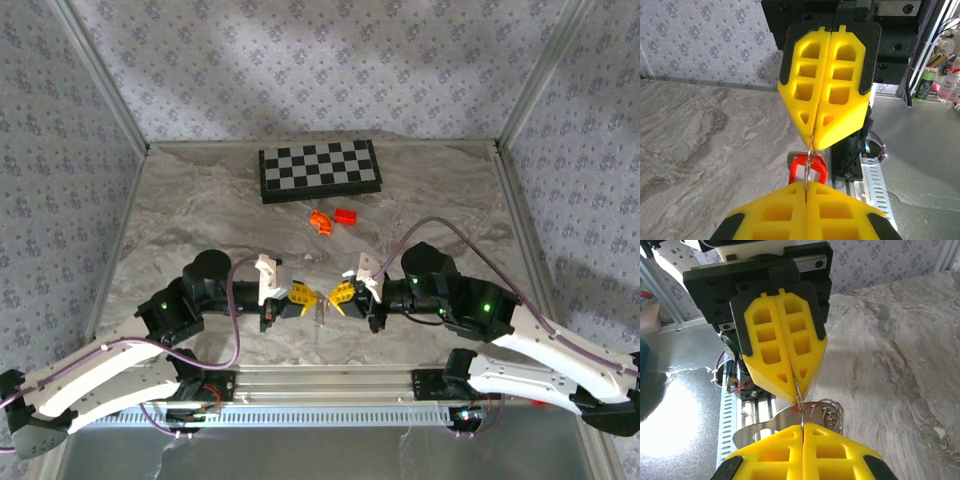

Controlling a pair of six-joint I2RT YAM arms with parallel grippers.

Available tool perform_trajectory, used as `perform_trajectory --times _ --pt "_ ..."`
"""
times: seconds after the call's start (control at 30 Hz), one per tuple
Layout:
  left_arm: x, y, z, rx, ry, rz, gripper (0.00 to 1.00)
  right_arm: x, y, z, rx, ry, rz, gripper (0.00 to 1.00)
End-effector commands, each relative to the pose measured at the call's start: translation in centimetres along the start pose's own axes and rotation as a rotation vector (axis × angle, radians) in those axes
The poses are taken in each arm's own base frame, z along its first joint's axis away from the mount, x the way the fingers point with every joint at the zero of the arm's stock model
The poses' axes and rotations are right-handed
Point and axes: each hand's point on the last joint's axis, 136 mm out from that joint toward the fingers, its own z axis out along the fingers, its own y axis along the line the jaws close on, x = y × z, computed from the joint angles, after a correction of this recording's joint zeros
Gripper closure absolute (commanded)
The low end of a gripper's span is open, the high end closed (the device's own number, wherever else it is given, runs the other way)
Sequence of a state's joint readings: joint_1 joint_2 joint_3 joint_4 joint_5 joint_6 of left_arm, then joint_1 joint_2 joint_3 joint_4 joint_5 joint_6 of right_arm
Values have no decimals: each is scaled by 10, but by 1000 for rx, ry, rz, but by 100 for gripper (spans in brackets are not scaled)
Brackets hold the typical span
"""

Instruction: Put the keys on the keyring

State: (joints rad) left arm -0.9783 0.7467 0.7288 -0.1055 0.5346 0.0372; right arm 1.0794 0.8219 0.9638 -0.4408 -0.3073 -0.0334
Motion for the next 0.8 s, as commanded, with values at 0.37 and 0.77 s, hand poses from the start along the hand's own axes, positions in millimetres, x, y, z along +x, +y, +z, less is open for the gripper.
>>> perform_trajectory --times 0.37,0.77 --pt "-17 -8 -2 24 -43 43 100 -5 1 -1 -14 -20 15 100" --pt "-16 -7 -2 22 -39 43 100 -4 0 3 -16 -15 14 100"
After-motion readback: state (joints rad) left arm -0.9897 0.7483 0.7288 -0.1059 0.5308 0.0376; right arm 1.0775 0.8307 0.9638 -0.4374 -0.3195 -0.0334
